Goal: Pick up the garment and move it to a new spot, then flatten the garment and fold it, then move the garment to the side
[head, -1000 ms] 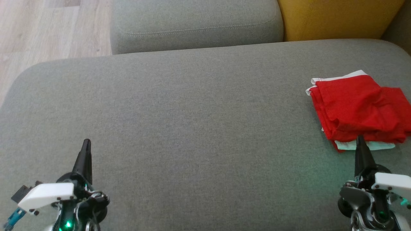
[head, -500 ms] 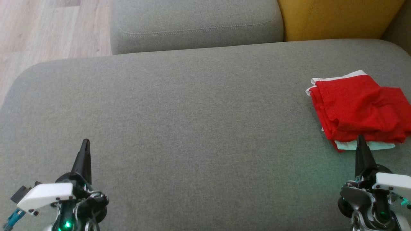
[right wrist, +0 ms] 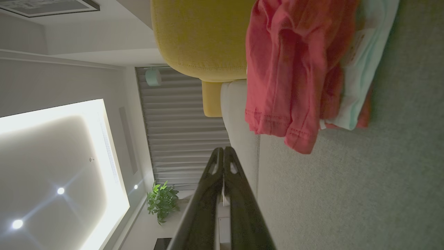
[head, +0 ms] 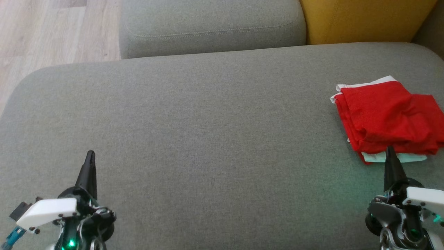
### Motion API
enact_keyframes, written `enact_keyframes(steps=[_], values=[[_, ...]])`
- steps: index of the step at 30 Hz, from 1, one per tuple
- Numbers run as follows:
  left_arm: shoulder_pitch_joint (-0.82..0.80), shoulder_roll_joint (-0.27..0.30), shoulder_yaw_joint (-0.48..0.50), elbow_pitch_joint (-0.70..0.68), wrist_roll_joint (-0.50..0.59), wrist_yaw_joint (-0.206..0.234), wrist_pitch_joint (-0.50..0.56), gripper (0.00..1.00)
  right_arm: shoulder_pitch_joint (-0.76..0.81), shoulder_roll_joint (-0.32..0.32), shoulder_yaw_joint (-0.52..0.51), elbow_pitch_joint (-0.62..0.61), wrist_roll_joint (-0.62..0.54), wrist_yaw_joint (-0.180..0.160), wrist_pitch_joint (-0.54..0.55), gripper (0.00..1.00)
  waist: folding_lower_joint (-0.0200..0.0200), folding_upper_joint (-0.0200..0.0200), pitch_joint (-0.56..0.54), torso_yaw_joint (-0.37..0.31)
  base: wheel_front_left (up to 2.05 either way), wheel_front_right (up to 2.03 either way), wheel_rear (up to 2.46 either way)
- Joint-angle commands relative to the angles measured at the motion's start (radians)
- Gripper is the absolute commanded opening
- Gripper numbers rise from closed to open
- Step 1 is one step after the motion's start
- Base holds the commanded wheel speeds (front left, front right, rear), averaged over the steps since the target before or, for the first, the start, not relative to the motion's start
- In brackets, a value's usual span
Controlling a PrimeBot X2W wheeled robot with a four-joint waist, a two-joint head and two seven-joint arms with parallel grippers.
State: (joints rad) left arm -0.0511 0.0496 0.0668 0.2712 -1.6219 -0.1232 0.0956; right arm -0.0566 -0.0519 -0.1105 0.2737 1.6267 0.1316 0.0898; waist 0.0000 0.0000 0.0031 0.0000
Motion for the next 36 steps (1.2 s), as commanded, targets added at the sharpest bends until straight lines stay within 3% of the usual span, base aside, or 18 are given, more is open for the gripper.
enact_keyframes(steps=[1,36], values=[[-0.056,0.010,0.034,-0.026,0.003,-0.007,0.007,0.00,-0.049,-0.013,0.016,-0.030,-0.002,-0.001,0.008,0.00,0.0000,0.0000,0.000,0.000,0.00,0.00,0.00],[-0.056,0.007,0.039,-0.026,0.007,-0.007,0.012,0.00,-0.050,-0.007,0.009,-0.030,-0.008,-0.001,0.014,0.00,0.0000,0.0000,0.000,0.000,0.00,0.00,0.00]])
